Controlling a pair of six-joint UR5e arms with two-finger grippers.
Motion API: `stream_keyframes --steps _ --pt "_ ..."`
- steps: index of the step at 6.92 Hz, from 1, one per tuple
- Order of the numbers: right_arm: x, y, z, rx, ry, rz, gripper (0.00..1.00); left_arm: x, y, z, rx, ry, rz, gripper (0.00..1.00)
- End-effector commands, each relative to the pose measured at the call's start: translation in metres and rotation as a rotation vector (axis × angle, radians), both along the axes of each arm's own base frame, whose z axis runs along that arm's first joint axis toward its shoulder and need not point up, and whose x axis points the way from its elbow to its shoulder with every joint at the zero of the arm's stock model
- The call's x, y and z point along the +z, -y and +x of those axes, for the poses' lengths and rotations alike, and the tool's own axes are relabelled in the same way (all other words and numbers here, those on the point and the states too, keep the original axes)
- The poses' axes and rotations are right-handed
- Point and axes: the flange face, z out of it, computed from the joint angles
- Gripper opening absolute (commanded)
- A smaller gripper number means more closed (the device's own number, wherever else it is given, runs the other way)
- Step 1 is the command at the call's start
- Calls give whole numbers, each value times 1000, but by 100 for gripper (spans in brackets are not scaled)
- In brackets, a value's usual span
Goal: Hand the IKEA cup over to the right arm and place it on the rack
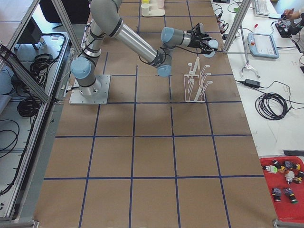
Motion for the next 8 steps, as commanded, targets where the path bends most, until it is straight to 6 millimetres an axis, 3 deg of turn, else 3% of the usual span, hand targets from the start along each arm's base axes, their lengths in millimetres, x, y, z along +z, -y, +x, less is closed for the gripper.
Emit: stream_keyframes --steps 1,3,7,8 --pt "-25 24 -22 -22 -22 21 19 -23 23 -32 -42 -4 -16 99" --pt "-47 14 -24 -27 -16 75 19 -20 17 -34 -55 -4 -24 99" --pt "-67 7 -24 -50 -17 120 20 -18 16 -31 -52 -4 -22 99" --pt "-71 5 -23 -50 -17 129 50 -17 15 -28 -55 1 -22 99"
